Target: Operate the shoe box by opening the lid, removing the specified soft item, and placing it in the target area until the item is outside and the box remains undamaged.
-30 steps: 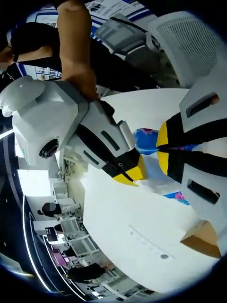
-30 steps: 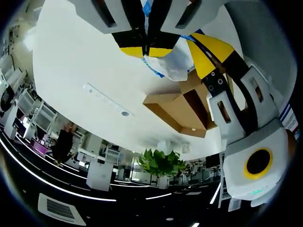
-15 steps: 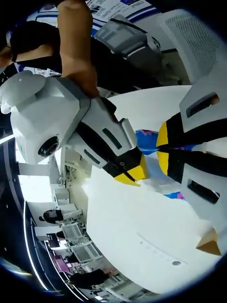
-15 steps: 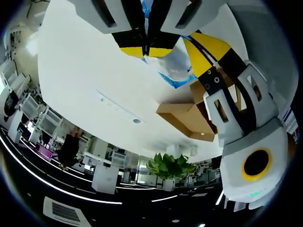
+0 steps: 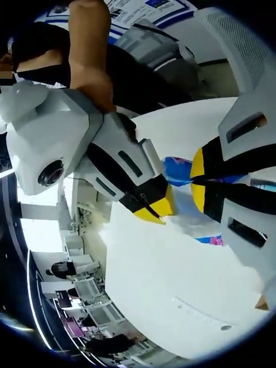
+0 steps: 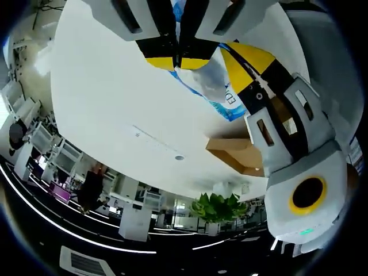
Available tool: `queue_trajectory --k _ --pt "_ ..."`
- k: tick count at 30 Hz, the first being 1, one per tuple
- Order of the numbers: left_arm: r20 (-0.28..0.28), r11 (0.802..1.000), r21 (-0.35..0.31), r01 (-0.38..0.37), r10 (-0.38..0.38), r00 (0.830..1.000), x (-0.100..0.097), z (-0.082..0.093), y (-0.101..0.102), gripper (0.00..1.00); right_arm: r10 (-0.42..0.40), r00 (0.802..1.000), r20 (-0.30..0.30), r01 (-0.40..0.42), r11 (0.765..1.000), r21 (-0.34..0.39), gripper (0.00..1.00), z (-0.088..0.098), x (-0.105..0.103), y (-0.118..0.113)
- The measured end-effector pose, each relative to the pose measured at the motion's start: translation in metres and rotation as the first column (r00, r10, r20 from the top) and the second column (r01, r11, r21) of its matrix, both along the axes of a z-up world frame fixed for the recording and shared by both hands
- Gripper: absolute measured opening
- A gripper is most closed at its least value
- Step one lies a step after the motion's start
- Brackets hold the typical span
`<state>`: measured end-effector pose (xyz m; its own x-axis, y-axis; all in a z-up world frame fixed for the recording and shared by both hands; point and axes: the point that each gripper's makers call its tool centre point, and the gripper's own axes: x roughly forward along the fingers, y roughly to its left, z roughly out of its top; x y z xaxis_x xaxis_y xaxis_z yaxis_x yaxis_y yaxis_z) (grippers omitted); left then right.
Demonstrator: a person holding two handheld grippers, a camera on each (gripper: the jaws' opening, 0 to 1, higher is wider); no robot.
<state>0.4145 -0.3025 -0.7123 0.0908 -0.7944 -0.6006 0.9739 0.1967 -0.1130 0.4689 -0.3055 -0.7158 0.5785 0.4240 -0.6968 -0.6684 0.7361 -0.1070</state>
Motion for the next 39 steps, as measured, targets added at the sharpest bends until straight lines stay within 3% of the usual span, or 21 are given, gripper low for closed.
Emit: queue_trajectory --k 13,26,39 --pt "-0.034 1.0 0.001 0.01 -0.01 0.999 0.013 -0.016 -0.018 0.0 0.015 1.0 -0.017 -0.016 0.999 -0.037 0.0 -0.013 0.007 -0.012" --pt "-0.066 0.999 -0.023 0.032 -0.033 0.997 0.008 -0.029 -0.045 0.0 0.003 0.999 -0.034 -0.004 0.998 -0.057 0.0 -0.026 0.005 -0.033" --pt "-0.073 0.999 -0.003 0.045 -0.045 0.996 0.013 -0.048 -0.053 0.0 -0.017 0.999 -0.051 0.014 0.999 -0.047 0.0 -0.047 0.008 -0.045"
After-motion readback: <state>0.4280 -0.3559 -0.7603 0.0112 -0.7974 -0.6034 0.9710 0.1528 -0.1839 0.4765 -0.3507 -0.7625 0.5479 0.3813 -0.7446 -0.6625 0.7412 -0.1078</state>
